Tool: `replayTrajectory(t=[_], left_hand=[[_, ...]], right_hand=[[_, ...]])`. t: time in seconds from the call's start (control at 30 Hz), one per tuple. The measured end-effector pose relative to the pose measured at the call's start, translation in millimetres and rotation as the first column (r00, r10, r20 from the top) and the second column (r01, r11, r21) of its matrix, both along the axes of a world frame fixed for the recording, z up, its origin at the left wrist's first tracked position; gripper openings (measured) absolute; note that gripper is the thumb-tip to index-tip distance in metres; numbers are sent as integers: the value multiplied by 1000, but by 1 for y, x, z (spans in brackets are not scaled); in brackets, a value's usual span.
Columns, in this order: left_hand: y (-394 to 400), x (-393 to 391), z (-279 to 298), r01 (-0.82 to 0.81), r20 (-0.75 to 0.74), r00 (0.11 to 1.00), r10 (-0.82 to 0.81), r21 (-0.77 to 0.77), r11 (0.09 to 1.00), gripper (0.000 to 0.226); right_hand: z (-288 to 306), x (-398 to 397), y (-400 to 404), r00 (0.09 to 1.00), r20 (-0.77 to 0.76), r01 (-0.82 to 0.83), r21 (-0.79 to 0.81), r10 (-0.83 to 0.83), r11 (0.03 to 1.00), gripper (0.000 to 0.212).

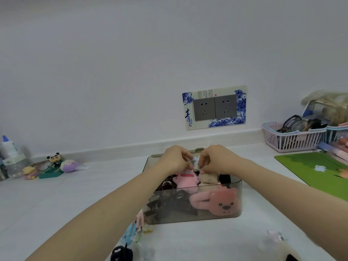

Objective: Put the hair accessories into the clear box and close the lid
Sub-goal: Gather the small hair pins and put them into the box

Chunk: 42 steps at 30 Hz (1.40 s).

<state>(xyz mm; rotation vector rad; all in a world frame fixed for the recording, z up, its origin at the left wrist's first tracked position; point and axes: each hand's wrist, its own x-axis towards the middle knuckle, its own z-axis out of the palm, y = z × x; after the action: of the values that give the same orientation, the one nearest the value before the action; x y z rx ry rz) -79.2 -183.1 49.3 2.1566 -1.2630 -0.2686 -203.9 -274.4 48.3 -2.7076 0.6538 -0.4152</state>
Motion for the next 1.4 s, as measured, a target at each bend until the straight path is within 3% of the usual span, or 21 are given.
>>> replayTrajectory(t=[0.23,0.4,0.57,0.77,0.9,1.03,1.17,1.23,1.4], left_hand=[[31,-3,11,-31,4,999,32,-135,990,16],[84,-28,19,-7,65,998,26,-288,958,12],[143,-47,8,-14,75,996,38,-295,955,16],[185,-33,-29,-132,20,990,141,-239,962,16],[195,-11,-55,-209,-23,978,207,-100,973,27],[199,-2,-67,-125,-63,990,127,33,992,40],[203,-3,-71,-48,-108,993,50,14,999,48],[205,-6,-71,-10,-88,996,9,-5,1000,57],[213,-19,-71,70,-87,994,-70,-13,997,51]], right_hand=[[5,-11,9,997,78,-9,-47,13,999,14],[11,-30,42,963,262,-62,-14,64,998,8],[5,-46,98,923,366,-149,60,117,987,9],[-20,-39,146,932,295,-252,116,209,961,15],[-47,-22,161,955,173,-258,94,240,961,26],[-71,0,164,952,18,-306,39,305,951,37],[-79,8,165,940,-67,-336,-20,334,942,42],[-80,8,164,937,-60,-344,-18,343,939,43],[-78,-6,158,935,43,-354,33,353,935,39]])
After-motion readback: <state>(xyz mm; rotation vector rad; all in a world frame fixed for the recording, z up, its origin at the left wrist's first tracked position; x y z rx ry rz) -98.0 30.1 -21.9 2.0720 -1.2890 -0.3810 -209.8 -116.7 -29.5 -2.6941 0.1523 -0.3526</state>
